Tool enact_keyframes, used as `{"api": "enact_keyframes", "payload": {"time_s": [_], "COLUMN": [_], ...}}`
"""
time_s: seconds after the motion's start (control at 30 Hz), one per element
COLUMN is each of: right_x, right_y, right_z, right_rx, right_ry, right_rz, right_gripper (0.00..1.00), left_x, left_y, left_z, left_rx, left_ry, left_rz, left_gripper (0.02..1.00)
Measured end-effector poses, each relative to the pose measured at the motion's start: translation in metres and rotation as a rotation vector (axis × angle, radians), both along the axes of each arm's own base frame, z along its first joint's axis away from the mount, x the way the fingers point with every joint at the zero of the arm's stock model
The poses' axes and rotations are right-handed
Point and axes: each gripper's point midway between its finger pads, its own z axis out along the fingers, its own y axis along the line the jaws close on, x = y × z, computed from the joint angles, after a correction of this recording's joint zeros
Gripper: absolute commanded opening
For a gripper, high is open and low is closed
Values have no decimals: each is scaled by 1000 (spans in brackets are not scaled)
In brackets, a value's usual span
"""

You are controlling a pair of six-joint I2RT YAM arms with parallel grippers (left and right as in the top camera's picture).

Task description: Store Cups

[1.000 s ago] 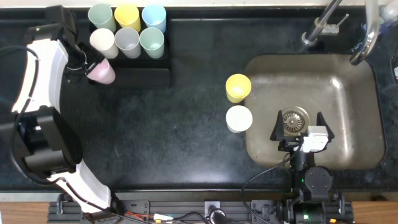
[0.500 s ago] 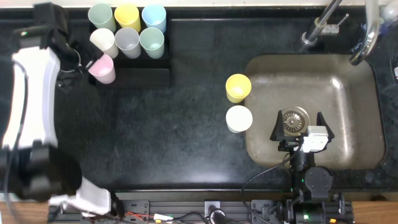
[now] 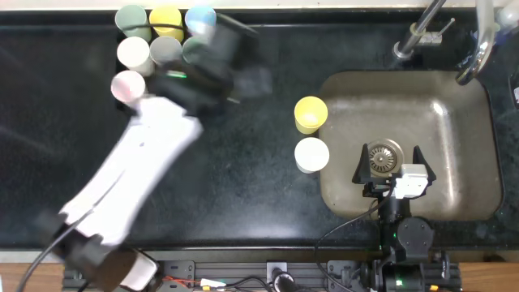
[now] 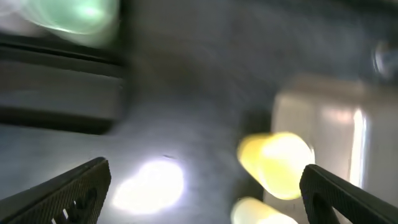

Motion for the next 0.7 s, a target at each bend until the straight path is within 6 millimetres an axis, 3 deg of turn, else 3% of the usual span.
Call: {"api": "enact_keyframes", "payload": {"time_s": [0.1, 0.23, 0.7], "right_x": [0, 0, 0], "right_y": [0, 0, 0], "right_z": [0, 0, 0], "right_rx": [1, 0, 1], "right_ry": [1, 0, 0], "right_rz": [0, 0, 0], "right_gripper": [996, 996, 998], "left_x": [-17, -34, -36], "left_y": [-49, -75, -80], "left_z": [-31, -61, -101], "left_rx": [33, 78, 142], "left_ry": [35, 84, 155], "left_rz": [-107, -173, -184], "left_gripper": [998, 1000, 996]}}
